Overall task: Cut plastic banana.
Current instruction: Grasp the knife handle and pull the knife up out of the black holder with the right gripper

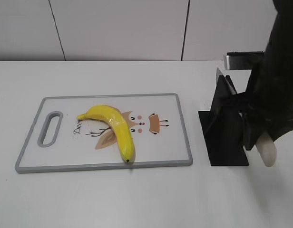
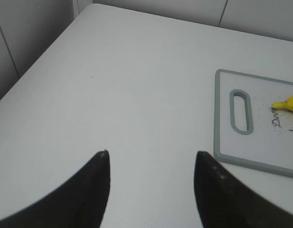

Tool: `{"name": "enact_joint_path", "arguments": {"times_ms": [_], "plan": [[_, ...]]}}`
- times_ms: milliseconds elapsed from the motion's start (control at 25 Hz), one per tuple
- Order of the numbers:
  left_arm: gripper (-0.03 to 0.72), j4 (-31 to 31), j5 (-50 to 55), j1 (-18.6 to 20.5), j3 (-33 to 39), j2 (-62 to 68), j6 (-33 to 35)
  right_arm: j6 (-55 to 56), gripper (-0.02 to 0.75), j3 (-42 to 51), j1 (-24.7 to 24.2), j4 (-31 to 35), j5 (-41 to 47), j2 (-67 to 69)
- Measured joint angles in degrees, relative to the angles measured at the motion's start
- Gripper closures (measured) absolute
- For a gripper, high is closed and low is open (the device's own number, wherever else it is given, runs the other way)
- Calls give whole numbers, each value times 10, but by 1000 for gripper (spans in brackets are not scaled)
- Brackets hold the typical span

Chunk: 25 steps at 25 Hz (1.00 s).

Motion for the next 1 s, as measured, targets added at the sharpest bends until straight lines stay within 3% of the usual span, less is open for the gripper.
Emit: {"name": "enact_joint_path", "arguments": {"times_ms": [680, 1000], "plan": [[163, 0, 0, 0, 0, 0, 1, 8, 568, 0, 2, -7, 2, -164], [163, -30, -24, 0, -12, 1, 67, -82, 568, -5, 2, -22, 0, -186]]}}
